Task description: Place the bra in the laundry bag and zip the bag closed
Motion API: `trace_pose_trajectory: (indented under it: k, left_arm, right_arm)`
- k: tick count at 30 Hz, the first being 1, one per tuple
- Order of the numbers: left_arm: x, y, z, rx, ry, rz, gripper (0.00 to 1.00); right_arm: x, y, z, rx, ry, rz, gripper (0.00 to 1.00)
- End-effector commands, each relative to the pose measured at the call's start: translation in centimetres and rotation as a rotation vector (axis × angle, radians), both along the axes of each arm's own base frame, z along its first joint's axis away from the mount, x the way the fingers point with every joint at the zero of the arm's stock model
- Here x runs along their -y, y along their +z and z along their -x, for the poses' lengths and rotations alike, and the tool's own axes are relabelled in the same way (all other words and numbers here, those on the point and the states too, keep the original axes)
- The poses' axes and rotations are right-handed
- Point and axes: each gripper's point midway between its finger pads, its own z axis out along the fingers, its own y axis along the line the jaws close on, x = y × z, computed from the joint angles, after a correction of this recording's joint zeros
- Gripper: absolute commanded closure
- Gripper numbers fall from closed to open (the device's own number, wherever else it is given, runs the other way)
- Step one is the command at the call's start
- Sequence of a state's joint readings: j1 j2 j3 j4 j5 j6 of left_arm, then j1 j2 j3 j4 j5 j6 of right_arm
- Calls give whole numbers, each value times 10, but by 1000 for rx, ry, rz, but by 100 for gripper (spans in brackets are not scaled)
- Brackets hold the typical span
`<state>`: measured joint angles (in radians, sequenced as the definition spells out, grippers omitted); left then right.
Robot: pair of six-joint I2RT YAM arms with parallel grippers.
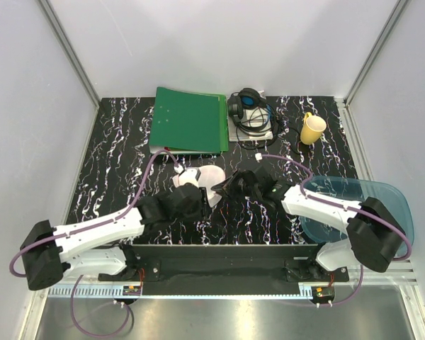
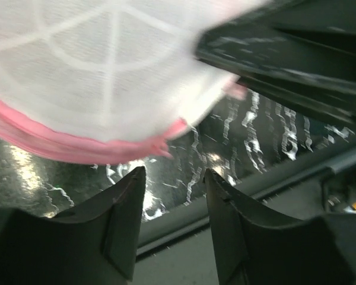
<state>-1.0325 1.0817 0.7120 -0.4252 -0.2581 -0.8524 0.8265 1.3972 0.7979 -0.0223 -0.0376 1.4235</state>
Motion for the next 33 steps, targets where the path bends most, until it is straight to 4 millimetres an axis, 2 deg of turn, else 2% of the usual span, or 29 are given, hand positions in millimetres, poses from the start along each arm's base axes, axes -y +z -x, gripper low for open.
trace_pose_trajectory:
  k: [1,7,10,11,14,15,18,20,21,23,24,27,28,30,33]
  left_arm:
    - [1,21,-24,79,115,13,53]
    - [1,24,-36,115,144,-25,55]
    - [2,24,-37,119,144,-35,65]
    - [2,25,-38,122,143,-35,76]
    - [-1,24,-39,131,141,-55,87]
    - [-3,23,-38,130,137,-67,93]
    - [-15,15,-35,118,143,-106,100]
    - [-23,12,-32,117,141,-122,100]
    - [-31,4,-30,104,132,-142,100]
    - [-41,3,-29,98,128,-121,100]
    - [-39,-4,-23,80,69,-112,100]
    - [-27,10,-14,112,-36,6,75]
    - [-23,21,-12,137,-58,58,66]
    - [-13,32,-9,159,-92,135,63]
    - [-3,36,-6,150,-127,171,62]
  right_arm:
    - [-3,31,-6,47,-27,-44,100]
    - [-3,33,-5,51,-26,-47,100]
    - [-5,33,-5,48,-23,-48,100]
    - [-4,32,-5,47,-24,-45,100]
    - [-5,31,-4,45,-21,-42,100]
    - [-4,32,-4,47,-22,-45,100]
    - [1,31,-6,62,-44,-27,100]
    - [8,28,-5,76,-40,9,100]
    - [11,30,-6,91,-45,21,100]
    - [20,27,-6,96,-44,56,100]
    - [21,29,-6,101,-36,54,100]
    - [23,33,-4,117,-20,62,100]
    - [22,35,-4,117,-18,59,100]
    - [20,37,-4,115,-8,51,100]
    - [18,39,-3,106,-6,37,100]
